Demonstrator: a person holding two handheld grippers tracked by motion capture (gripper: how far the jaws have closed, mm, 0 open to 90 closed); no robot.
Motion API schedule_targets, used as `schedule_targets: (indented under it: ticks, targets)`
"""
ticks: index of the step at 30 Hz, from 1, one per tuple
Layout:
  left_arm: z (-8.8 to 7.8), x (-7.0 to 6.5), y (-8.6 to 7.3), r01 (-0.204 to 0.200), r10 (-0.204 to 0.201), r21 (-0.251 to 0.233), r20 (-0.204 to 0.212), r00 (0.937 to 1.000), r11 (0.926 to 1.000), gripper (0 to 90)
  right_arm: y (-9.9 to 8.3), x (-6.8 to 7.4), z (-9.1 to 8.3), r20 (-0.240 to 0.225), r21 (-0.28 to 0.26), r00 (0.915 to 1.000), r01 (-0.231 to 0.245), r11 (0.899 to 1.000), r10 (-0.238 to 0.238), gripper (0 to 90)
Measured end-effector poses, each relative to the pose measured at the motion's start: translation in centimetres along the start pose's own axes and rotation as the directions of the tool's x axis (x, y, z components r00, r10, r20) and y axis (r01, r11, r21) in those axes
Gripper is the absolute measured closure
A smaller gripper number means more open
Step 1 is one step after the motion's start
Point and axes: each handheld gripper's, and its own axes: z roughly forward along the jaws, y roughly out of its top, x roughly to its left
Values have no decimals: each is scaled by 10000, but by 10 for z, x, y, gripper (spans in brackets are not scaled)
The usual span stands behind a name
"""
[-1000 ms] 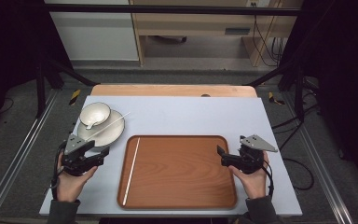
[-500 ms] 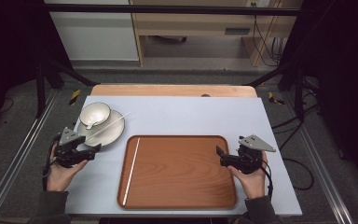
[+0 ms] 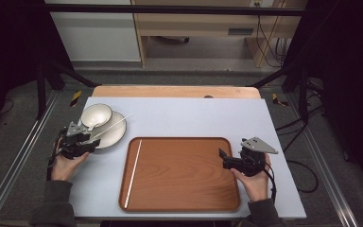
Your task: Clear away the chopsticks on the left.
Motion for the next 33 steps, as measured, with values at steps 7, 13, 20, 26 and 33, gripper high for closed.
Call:
schedule_targets:
  ticks: [7,13,20,26,33]
  targets:
    - [14,1,1,-193,195,117,-171,9997,9997,562,-1,0,1,-6,20,10000,-44,10000,44,80]
    - [16,5,3,-21,21,20,26,10000,10000,636,-1,0,2,-8,96,10000,21,10000,-21,81]
    - [14,2,3,-127,124,108,243,9996,9999,730,-1,0,2,13,87,10000,14,10000,-14,82]
    - [14,-4,4,-157,147,198,490,9987,9997,790,-1,0,2,-12,77,10000,-1,10000,1,81]
    - [12,-10,5,-118,98,340,579,9983,9994,835,-1,0,1,-21,83,10000,27,10000,-27,81]
